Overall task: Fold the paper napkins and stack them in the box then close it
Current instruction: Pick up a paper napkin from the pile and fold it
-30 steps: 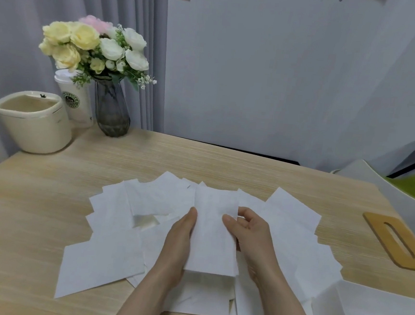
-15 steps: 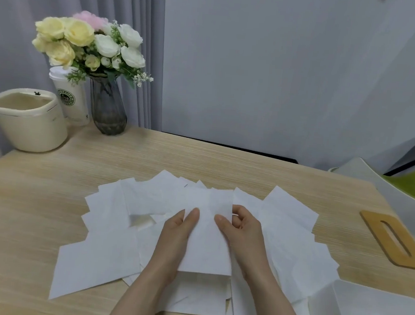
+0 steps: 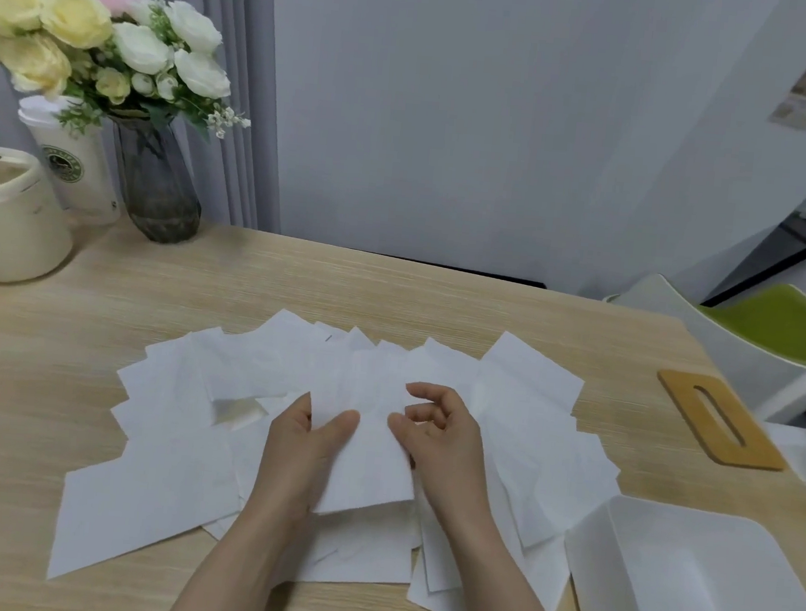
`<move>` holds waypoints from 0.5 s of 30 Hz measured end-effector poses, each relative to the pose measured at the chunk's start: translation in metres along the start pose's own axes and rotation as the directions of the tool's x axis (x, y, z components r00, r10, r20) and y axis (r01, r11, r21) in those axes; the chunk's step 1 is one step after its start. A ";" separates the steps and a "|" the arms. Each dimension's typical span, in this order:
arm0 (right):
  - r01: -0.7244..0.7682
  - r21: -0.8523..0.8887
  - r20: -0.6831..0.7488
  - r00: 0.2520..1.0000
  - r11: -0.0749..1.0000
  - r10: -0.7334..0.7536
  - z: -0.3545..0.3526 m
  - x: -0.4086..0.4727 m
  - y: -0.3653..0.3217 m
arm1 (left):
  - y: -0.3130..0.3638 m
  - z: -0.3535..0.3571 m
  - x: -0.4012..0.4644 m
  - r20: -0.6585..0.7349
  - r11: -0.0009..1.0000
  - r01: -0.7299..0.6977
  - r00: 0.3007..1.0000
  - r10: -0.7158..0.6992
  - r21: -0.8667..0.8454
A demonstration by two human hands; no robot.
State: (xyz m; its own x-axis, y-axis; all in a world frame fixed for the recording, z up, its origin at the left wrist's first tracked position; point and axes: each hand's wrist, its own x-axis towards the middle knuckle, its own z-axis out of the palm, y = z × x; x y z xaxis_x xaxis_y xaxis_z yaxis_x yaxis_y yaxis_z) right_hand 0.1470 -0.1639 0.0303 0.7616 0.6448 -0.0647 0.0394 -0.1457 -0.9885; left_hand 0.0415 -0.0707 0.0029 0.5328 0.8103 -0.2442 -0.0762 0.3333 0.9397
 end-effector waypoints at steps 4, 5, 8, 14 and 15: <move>0.070 -0.268 -0.136 0.985 0.961 -0.110 -0.030 -0.007 0.010 | -0.005 -0.003 0.004 -0.025 1.000 0.019 0.999 -0.019 -0.001; 0.083 -0.358 -0.155 0.977 0.930 -0.146 -0.039 -0.010 0.012 | -0.006 -0.004 0.005 -0.014 1.000 0.029 0.999 -0.029 -0.011; 0.049 -0.517 -0.205 0.962 0.855 -0.179 -0.059 -0.015 0.016 | -0.009 -0.004 0.006 0.000 0.999 0.042 0.999 -0.042 -0.016; -0.087 -0.541 -0.247 0.967 0.837 -0.059 -0.065 -0.023 0.025 | -0.015 -0.001 0.007 0.011 0.999 0.054 0.998 -0.054 0.007; -0.101 -0.535 -0.255 0.966 0.839 -0.047 -0.064 -0.023 0.026 | -0.015 -0.001 0.007 0.014 0.998 0.056 0.998 -0.056 0.009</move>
State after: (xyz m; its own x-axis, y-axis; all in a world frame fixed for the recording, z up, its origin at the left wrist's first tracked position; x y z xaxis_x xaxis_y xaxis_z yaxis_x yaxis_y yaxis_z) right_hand 0.1721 -0.2307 0.0144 0.8987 0.4382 0.0186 0.3025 -0.5886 -0.7497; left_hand 0.0451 -0.0697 -0.0132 0.5483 0.7832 -0.2932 -0.0383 0.3738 0.9267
